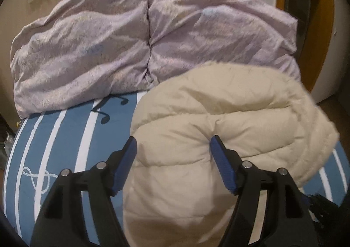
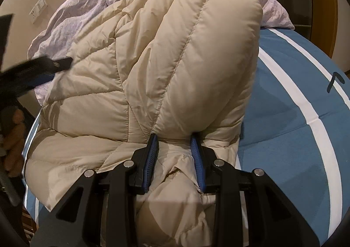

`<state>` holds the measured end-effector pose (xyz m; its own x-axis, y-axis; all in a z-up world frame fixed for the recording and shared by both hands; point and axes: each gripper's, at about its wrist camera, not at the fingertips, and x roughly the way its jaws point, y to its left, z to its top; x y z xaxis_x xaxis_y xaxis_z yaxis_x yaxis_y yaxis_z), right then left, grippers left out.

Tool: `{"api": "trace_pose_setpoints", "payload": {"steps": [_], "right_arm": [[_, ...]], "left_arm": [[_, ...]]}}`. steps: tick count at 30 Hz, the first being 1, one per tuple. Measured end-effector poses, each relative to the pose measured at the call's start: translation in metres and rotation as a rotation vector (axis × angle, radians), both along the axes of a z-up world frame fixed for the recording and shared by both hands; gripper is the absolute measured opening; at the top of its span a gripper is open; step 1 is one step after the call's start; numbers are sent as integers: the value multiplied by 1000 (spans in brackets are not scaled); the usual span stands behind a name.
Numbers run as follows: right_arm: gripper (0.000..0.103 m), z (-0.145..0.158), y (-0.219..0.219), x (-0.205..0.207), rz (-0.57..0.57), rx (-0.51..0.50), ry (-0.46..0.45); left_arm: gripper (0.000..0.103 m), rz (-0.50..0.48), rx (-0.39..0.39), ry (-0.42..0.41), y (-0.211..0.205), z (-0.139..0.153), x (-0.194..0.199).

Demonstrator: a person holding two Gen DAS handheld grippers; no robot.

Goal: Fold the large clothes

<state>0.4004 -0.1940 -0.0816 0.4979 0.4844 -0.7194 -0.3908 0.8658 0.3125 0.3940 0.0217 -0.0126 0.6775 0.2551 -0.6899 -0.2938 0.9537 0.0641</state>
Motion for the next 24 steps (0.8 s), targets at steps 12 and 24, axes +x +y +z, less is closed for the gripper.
{"api": "trace_pose_setpoints", "payload": {"steps": [12, 24], "right_arm": [[33, -2, -7, 1, 10, 25, -12], [34, 21, -6, -3, 1, 13, -28]], "left_arm": [[76, 8, 96, 25, -6, -44, 15], [79, 39, 83, 0, -2, -59, 16]]}}
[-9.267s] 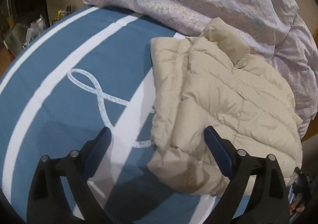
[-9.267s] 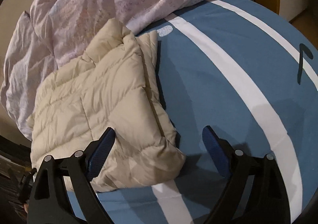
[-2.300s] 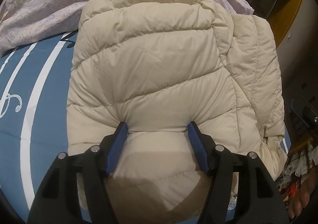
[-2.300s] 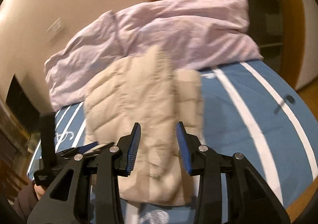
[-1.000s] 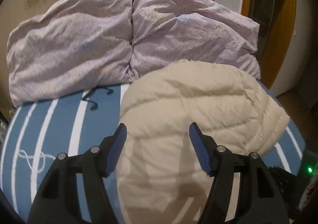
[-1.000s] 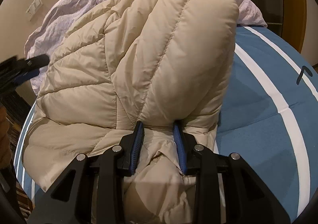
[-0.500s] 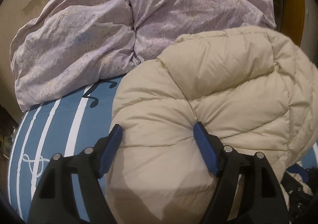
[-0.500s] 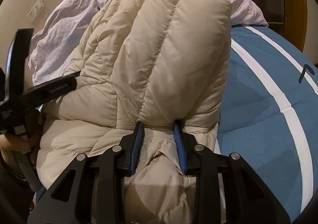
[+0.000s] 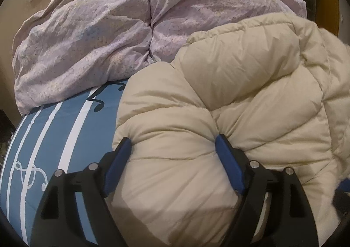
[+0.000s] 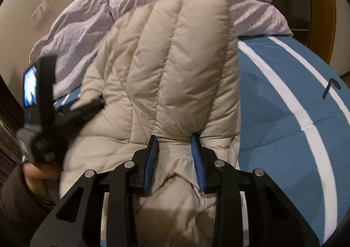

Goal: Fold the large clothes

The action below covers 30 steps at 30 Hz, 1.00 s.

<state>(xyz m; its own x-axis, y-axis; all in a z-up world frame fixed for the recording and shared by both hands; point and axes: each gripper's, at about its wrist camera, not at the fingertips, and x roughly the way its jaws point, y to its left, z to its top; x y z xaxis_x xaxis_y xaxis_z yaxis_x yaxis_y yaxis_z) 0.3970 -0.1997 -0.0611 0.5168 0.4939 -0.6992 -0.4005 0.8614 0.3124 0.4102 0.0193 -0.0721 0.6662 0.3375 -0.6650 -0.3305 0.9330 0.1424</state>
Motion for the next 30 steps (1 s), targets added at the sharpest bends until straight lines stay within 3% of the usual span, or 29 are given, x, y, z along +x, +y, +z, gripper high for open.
{"api": "trace_pose_setpoints", "payload": {"steps": [7, 15, 24, 30], "right_arm": [[34, 50, 11, 3, 17, 73, -92], [34, 68, 42, 43, -51, 52, -154], [34, 32, 39, 93, -202, -46, -103], [37, 6, 33, 98, -224, -31, -117]], "left_arm": [[79, 3, -18, -4, 3, 0, 0], [79, 2, -29, -7, 3, 0, 0], [79, -4, -49, -18, 3, 0, 0], [80, -5, -47, -27, 1, 2, 0]]}}
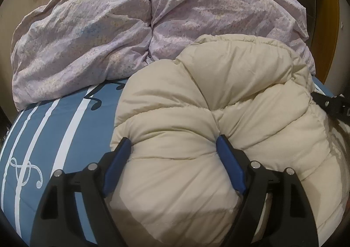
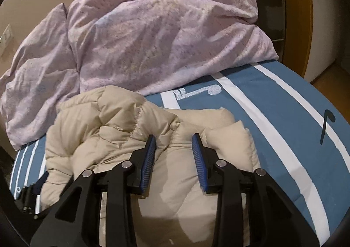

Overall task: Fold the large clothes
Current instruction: 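Press the folded jacket bundle with both open grippers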

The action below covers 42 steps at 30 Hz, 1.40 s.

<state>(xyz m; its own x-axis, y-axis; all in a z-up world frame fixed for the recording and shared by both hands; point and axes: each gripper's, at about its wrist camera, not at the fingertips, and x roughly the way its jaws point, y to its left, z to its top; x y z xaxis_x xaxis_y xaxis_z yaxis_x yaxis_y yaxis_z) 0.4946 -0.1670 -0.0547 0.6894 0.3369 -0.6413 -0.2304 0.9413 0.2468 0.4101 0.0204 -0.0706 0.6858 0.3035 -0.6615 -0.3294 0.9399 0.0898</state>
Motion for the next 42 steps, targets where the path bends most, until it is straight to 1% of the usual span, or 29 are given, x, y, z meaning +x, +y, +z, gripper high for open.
{"api": "trace_pose_setpoints", "payload": {"steps": [2, 4, 7, 12, 22, 42], "right_arm": [[39, -5, 1, 1, -4, -12, -4], [43, -11, 3, 3, -8, -29, -9], [45, -18, 5, 5, -21, -46, -16], [47, -24, 11, 10, -38, -91, -2], [48, -28, 10, 15, -40, -88, 27], [49, -27, 9, 18, -49, -70, 34]], "left_arm": [[81, 0, 0, -4, 0, 0, 0], [81, -1, -1, -8, -1, 1, 0], [82, -3, -9, -16, -1, 2, -1], [83, -3, -24, -20, 1, 2, 0], [88, 9, -41, -3, 4, -1, 4], [90, 11, -44, 5, 5, 0, 6]]}}
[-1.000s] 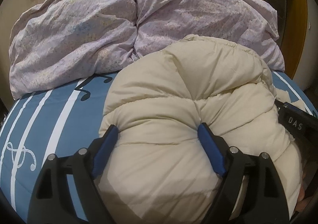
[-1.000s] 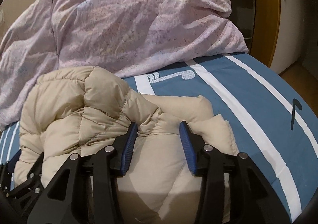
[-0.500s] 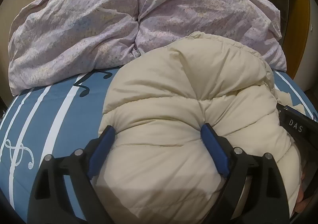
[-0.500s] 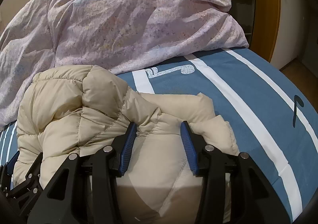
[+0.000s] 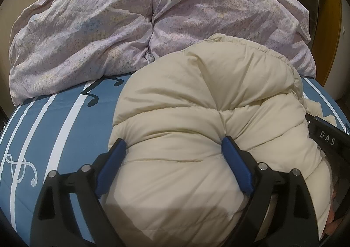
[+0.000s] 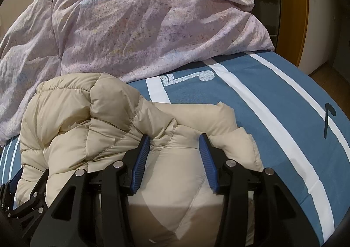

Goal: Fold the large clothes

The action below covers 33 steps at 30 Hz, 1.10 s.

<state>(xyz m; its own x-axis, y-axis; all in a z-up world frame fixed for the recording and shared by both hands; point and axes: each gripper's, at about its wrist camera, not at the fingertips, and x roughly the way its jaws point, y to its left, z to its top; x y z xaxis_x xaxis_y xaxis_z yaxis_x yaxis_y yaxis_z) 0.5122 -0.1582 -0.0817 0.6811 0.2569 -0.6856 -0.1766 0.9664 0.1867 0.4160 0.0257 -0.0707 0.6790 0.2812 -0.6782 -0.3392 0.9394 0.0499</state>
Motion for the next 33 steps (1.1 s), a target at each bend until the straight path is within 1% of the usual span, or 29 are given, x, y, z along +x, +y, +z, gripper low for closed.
{"api": "trace_pose_setpoints", "payload": {"steps": [20, 30, 33], "right_arm": [[49, 0, 0, 1, 0, 4, 4], [49, -3, 7, 10, 14, -25, 74], [49, -1, 4, 12, 23, -10, 90]], "left_arm": [[90, 0, -5, 5, 1, -2, 0], [91, 3, 9, 13, 0, -3, 1], [91, 0, 11, 18, 0, -1, -1]]}}
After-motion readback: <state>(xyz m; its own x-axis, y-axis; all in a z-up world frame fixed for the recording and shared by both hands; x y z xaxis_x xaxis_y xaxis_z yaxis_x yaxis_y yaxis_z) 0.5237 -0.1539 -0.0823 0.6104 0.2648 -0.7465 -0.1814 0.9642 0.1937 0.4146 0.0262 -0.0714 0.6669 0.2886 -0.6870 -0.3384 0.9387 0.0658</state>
